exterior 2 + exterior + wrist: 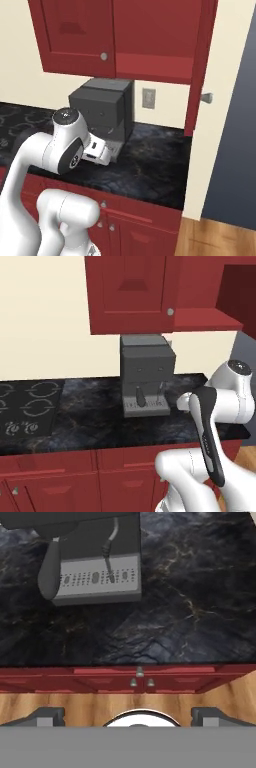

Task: Open the cabinet. Pick the bar soap and place it next to the sink. Then close the cabinet.

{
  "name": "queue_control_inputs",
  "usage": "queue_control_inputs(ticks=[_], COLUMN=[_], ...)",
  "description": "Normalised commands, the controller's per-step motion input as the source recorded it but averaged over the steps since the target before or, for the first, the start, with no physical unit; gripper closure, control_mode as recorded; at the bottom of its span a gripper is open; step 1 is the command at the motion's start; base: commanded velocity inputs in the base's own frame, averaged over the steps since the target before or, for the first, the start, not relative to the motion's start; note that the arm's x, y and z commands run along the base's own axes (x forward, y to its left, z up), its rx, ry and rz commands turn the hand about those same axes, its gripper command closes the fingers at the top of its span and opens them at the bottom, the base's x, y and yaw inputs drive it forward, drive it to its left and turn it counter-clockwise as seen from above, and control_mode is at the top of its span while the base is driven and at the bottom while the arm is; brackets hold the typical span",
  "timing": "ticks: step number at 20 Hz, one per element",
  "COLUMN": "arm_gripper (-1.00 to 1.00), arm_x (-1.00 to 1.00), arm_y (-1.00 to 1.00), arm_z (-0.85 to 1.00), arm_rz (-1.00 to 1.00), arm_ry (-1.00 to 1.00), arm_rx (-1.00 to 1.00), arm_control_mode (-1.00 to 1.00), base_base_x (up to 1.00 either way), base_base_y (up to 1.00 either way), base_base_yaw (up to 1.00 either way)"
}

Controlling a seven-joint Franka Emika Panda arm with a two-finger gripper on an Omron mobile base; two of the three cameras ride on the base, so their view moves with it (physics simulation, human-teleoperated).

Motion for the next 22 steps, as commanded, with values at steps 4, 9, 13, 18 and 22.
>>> queue_control_inputs(ticks=[4,9,13,18,22], arm_gripper=[-1.00,-1.00,-1.00,-1.00,-1.00], arm_x=[0.00,0.00,0.00,0.00,0.00], arm_y=[0.00,0.00,0.00,0.00,0.00], arm_z=[0.00,0.00,0.00,0.00,0.00], arm_rz=[0.00,0.00,0.00,0.00,0.00], arm_ry=[0.00,0.00,0.00,0.00,0.00], arm_rx=[0.00,0.00,0.00,0.00,0.00], arm_control_mode=[1.00,1.00,1.00,1.00,1.00], base_base_x=[0.29,0.70,0.29,0.34,0.38], base_base_y=[-0.21,0.14,-0.14,-0.14,-0.38], base_base_yaw=[-0.04,-0.17,-0.46,-0.16,0.27])
